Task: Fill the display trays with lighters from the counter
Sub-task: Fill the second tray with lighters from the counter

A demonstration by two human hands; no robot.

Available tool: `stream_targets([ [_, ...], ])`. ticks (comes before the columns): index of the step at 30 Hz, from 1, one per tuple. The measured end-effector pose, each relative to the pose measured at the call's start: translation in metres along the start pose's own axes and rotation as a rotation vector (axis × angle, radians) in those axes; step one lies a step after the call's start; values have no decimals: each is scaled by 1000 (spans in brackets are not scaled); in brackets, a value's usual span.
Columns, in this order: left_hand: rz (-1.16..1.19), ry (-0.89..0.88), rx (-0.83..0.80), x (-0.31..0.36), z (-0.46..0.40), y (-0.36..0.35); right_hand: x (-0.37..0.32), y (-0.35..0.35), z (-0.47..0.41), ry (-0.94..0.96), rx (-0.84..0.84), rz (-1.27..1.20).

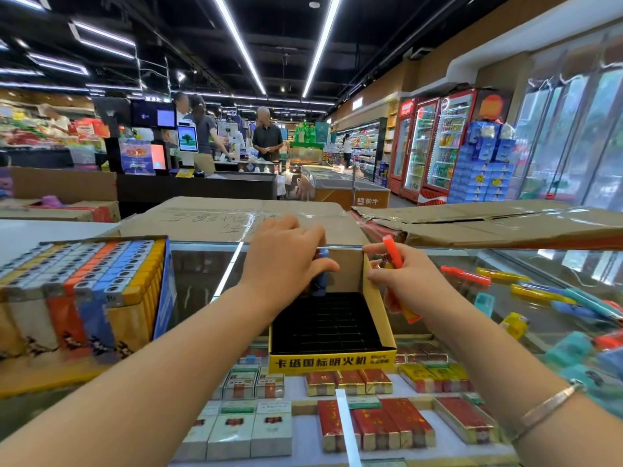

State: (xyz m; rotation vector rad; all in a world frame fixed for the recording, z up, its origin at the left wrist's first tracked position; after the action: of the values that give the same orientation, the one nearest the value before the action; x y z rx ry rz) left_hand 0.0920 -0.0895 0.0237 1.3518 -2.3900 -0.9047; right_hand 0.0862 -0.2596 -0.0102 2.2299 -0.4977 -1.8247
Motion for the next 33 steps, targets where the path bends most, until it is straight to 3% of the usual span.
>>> stream_targets([
  [9, -93, -73, -103, -1, 1, 1, -3, 0, 2, -12, -19, 6],
  [16, 187, 88, -338, -17, 5, -18, -3, 4, 3, -19, 3, -33],
  [19, 262, 85, -358, -17, 9, -19, -5, 16, 4, -52, 56, -238],
  [28, 308, 70, -320, -11, 14, -15, -27, 16, 13, 23, -122, -626],
  [33, 591, 100, -92, -1, 8, 9, -30, 5, 17, 42, -200, -567],
])
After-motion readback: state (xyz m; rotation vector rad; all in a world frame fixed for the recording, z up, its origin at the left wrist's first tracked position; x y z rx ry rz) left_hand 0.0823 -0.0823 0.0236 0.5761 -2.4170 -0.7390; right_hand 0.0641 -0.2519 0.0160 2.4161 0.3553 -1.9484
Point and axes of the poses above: each hand's wrist, its own z-axis away from the middle knuckle, its own y-axis out of the back of the hand, x = y × z, the point moved 5 cm from there along -z, towards the middle knuckle, and after that the axes turned 1 degree about -y, right-handed, at the moved point
